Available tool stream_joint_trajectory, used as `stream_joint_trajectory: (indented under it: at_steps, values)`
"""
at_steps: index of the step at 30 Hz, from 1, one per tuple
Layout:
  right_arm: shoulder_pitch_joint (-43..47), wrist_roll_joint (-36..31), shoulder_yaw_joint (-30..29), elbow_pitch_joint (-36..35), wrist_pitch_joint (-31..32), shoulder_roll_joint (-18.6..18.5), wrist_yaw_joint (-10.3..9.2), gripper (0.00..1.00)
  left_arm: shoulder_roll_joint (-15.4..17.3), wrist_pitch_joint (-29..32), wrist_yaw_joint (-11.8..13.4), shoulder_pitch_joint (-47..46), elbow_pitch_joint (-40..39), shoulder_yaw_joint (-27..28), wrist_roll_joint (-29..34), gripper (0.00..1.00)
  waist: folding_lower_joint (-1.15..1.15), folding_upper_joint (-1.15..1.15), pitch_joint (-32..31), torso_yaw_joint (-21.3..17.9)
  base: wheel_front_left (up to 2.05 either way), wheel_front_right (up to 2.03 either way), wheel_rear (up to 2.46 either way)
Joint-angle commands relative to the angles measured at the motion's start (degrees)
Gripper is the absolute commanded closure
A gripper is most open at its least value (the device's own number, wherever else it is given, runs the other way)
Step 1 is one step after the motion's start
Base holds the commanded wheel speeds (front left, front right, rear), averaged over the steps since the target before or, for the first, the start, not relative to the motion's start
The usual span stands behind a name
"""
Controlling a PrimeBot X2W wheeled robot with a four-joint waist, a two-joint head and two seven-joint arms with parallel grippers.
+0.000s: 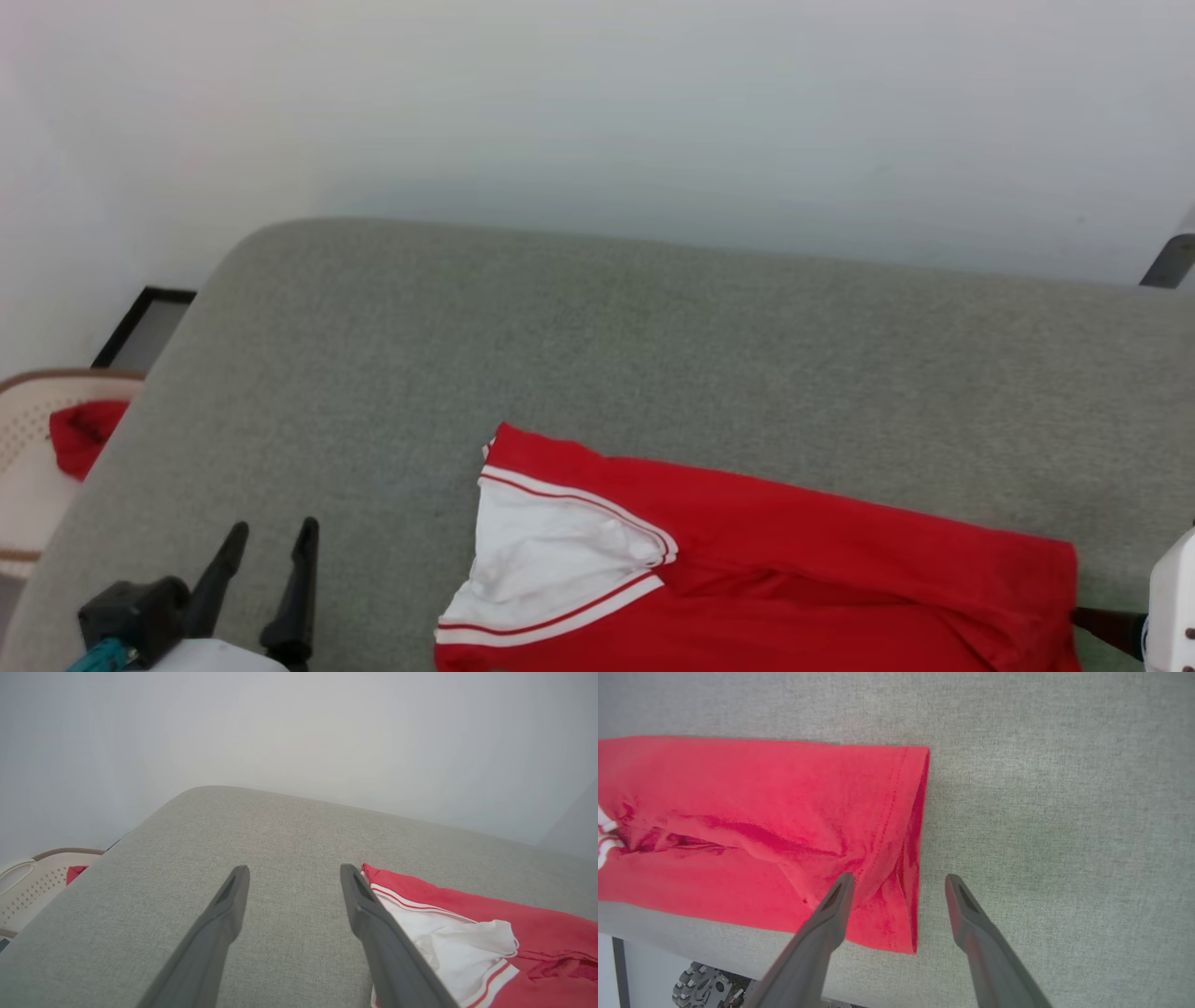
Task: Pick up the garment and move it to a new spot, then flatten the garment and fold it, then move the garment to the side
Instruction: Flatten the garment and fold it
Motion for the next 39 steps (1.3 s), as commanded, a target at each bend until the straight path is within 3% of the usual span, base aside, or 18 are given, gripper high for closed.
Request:
stream_joint_trajectory:
  at_steps: [1,14,15,16,17,27,39]
  values:
    - [-0.81,-1.06,-0.39,0.56,0.19,-0.31,-0.04,0.0,-0.84,-0.02,-0.78,0.39,0.13,0.71,0.95,0.0,0.0,0.0,1.44,1.12,0.0,0.0,0.0]
    - [-4.21,-0.76,1.99,10.69,0.58,1.09,-0.04,0.0,-8.03,-0.02,-5.87,-1.83,2.81,5.3,6.36,0.0,0.0,0.0,6.3,3.25,0.0,0.0,0.0]
    - [-4.42,-0.35,2.67,11.5,0.69,1.04,-0.03,0.27,-8.52,-0.02,-6.13,-1.88,2.96,5.74,6.48,0.0,0.0,0.0,6.48,3.26,0.0,0.0,0.0]
    - [-4.56,0.3,3.88,12.04,0.8,0.73,-0.02,0.79,-8.92,-0.02,-6.54,-1.96,3.12,6.03,6.8,0.0,0.0,0.0,6.62,3.29,0.0,0.0,0.0]
    - [-4.59,0.96,4.65,12.63,0.84,0.58,-0.01,1.0,-9.27,-0.02,-6.82,-2.02,3.32,6.27,7.21,0.0,0.0,0.0,6.78,3.32,0.0,0.0,0.0]
    - [-6.24,7.17,7.7,15.93,-1.67,-3.72,-0.05,1.0,-12.11,-0.02,-9.33,-1.32,4.45,9.71,9.7,0.0,0.0,0.0,6.96,2.77,0.0,0.0,0.0]
    - [-7.9,8.05,7.06,19.09,-5.88,-10.27,-0.06,1.0,-13.19,-0.03,-10.67,0.76,4.03,12.11,11.55,0.0,0.0,0.0,5.55,-0.08,0.0,0.0,0.0]
